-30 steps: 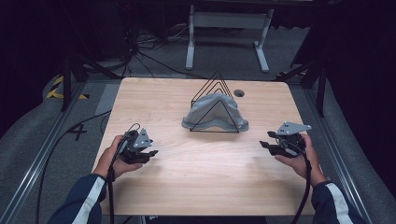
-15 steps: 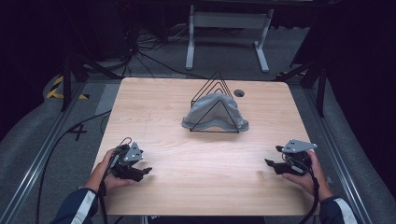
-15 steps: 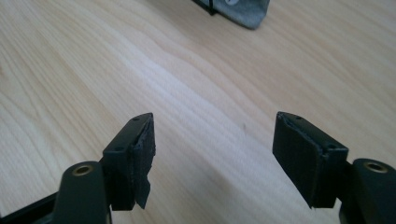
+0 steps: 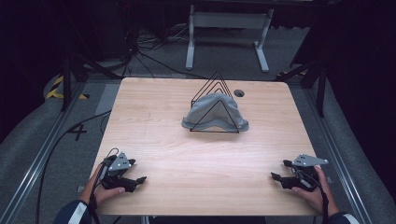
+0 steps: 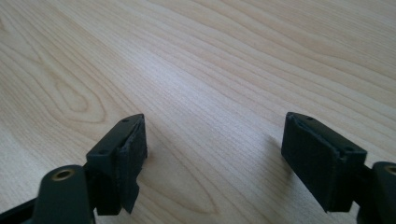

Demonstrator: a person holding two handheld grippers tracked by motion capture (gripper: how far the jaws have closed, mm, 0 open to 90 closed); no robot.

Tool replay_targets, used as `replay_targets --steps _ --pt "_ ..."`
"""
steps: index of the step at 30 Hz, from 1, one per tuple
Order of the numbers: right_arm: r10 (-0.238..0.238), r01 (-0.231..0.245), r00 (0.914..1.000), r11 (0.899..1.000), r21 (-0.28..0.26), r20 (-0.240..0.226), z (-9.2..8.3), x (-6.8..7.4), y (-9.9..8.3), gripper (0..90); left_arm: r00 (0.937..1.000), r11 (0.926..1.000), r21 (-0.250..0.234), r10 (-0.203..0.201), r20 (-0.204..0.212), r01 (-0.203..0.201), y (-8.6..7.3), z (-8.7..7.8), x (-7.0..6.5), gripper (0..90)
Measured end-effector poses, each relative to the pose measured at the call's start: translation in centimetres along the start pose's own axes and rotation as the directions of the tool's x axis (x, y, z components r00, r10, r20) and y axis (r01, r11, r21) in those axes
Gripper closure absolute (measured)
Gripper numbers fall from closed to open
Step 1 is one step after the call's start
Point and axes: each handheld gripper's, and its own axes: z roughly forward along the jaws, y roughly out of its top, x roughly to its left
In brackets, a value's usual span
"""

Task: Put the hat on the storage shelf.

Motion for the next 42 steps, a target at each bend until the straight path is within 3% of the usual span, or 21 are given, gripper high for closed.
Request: replay_targets --steps 9,42 --pt "0.017 -0.017 0.9996 1.0 -0.004 0.023 0.05 -0.13 -0.08 20.3 0.9995 0.9997 -0.005 -0.024 -0.02 0.024 -0.11 -0.01 -0.2 16.6" --pt "0.04 -0.039 0.9982 0.999 -0.008 0.044 0.02 -0.26 -0.12 20.2 0.9996 0.9999 0.004 -0.015 -0.022 0.015 -0.03 0.03 -0.05 14.6"
